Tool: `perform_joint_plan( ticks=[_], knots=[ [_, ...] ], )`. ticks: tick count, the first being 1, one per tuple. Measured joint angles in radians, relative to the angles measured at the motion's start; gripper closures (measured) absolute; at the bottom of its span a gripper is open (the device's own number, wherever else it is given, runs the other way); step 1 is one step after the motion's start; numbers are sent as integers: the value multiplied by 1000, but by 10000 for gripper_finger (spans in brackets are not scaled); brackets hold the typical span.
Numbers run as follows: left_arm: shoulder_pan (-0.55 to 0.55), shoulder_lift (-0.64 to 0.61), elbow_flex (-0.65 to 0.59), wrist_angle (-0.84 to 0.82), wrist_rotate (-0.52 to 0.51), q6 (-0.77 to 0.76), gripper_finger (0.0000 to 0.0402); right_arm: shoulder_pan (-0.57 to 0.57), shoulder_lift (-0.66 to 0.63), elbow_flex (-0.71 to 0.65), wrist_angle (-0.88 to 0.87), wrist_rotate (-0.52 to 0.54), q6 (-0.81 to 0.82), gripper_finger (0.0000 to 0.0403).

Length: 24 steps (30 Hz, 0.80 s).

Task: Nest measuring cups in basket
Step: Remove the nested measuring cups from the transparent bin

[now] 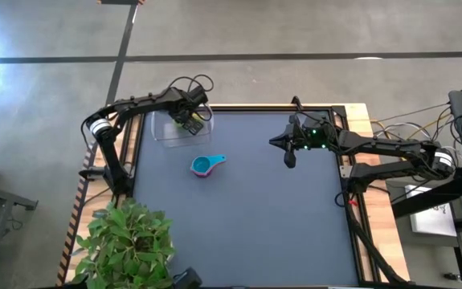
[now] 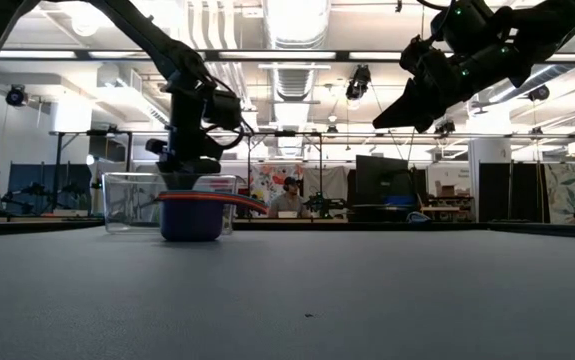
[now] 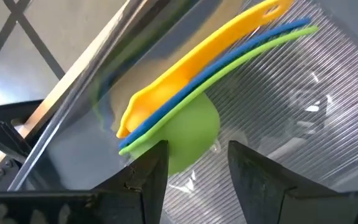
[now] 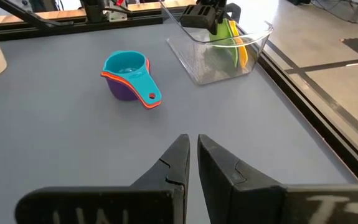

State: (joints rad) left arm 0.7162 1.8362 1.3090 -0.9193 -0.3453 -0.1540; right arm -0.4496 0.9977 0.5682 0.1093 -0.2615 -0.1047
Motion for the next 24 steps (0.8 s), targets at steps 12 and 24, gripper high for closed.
perform_joint_plan(
  ticks=[12,24],
  knots=[
    [-73,-20,-5,-52,106,-44,254,0,0,0,0,0,-11,381],
    [-123,-45,-6,-74,51,-45,254,0,0,0,0,0,-10,381]
  ],
)
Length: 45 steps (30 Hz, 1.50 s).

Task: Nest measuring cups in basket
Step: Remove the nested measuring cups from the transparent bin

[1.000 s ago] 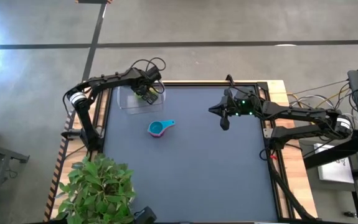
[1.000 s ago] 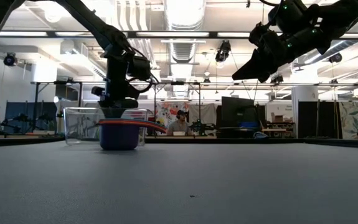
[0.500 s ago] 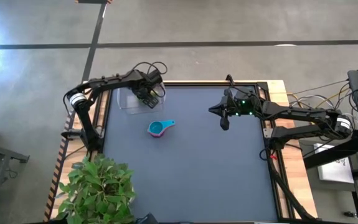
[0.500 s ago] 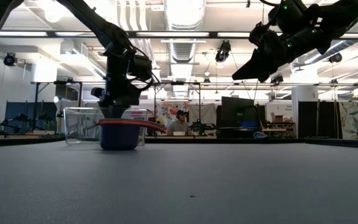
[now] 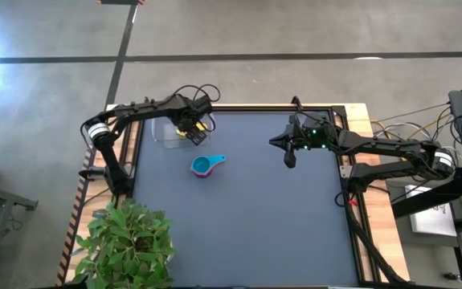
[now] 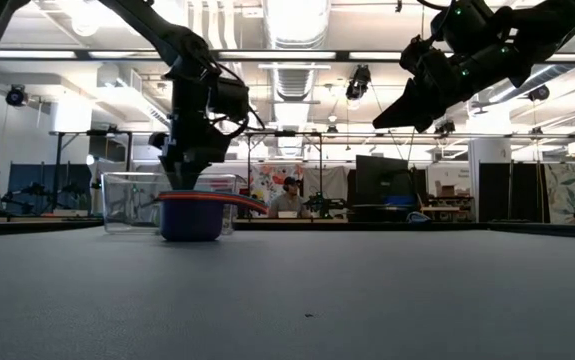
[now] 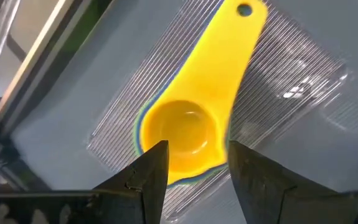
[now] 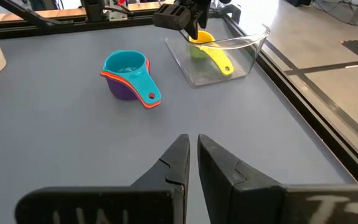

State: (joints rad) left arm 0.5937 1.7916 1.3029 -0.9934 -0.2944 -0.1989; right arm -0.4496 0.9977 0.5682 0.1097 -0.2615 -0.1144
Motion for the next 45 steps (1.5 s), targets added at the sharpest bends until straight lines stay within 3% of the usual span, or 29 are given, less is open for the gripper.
perform_joint_plan(
  ticks=[25,34,40,45],
  knots=[
    [10,82,-3,-14,70,68,257,0,0,0,1,0,2,381],
    [10,82,-5,-16,72,84,302,0,0,0,1,0,8,381],
    [11,81,-8,-19,68,93,383,0,0,0,1,0,10,381],
    [11,80,-4,-23,65,115,391,0,0,0,1,0,10,381]
  ],
)
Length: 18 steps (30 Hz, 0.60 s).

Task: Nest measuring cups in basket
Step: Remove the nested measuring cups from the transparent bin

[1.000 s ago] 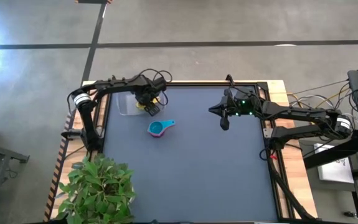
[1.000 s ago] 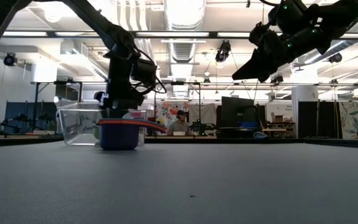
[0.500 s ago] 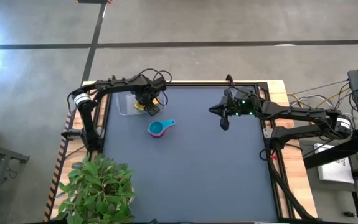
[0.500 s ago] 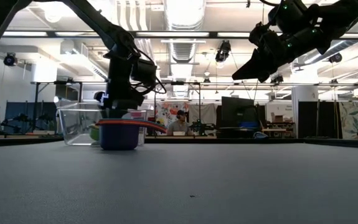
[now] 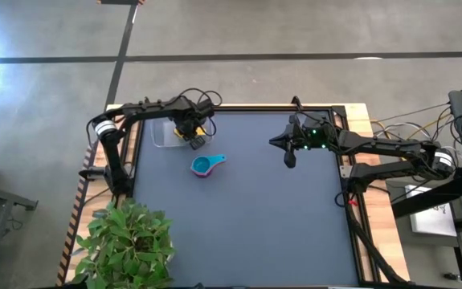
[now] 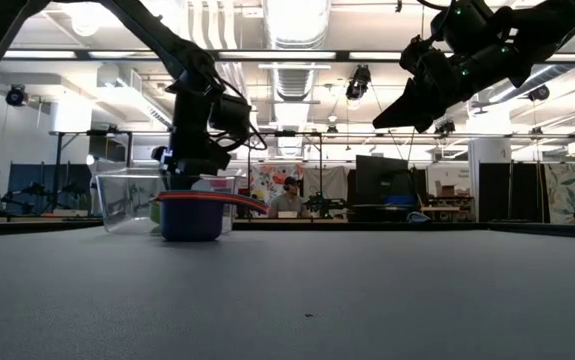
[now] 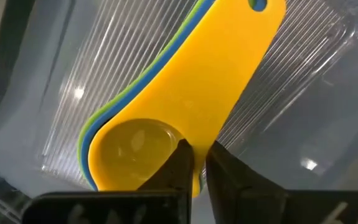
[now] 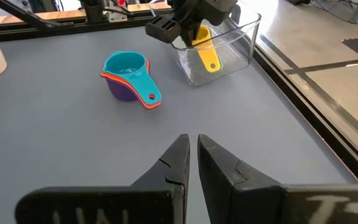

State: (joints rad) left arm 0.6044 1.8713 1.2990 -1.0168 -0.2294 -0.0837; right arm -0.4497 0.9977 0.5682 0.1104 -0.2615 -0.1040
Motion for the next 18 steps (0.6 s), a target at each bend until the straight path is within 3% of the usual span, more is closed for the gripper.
perform_joint_plan(
  ticks=[10,18],
  knots=[
    [-4,-42,84,-32,-14,6,399,0,0,0,0,0,10,381],
    [-21,-85,198,-158,-30,-12,399,0,0,0,0,0,3,381]
  ],
)
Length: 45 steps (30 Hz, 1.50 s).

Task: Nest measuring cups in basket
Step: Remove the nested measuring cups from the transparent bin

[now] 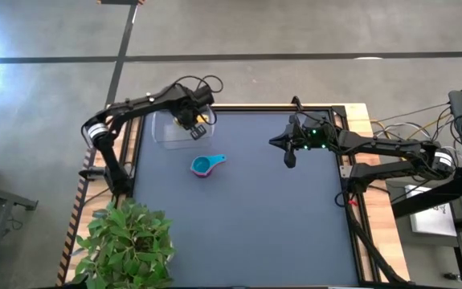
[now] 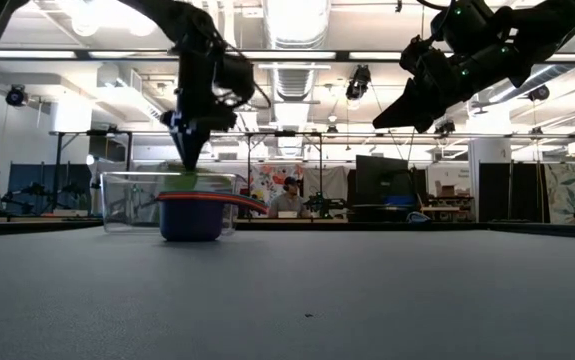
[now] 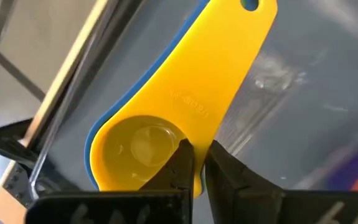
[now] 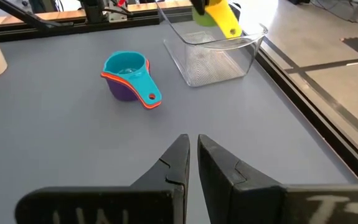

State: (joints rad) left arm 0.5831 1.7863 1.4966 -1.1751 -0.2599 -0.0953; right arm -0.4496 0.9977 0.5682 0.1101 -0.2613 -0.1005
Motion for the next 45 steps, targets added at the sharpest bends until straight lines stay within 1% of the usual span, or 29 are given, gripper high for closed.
perform_joint_plan(
  ticks=[5,13,17,23,28,31,38,45],
  knots=[
    [-64,-48,21,-32,12,-43,399,0,0,0,0,0,-2,381],
    [-213,-127,27,-49,70,-217,400,0,0,0,2,1,-4,381],
    [-308,-127,27,-47,91,-311,400,-1,0,0,2,1,-4,381],
    [-447,-102,27,-29,97,-457,400,-1,0,0,2,1,-4,381],
    [-535,-75,27,50,97,-537,400,-1,0,0,2,1,-4,381],
    [-555,-54,26,56,75,-572,400,-1,0,0,2,1,-4,381],
    [-550,4,16,52,31,-603,400,0,0,0,0,0,3,381],
    [-549,5,-24,63,8,-622,400,0,0,0,0,0,12,381]
  ],
)
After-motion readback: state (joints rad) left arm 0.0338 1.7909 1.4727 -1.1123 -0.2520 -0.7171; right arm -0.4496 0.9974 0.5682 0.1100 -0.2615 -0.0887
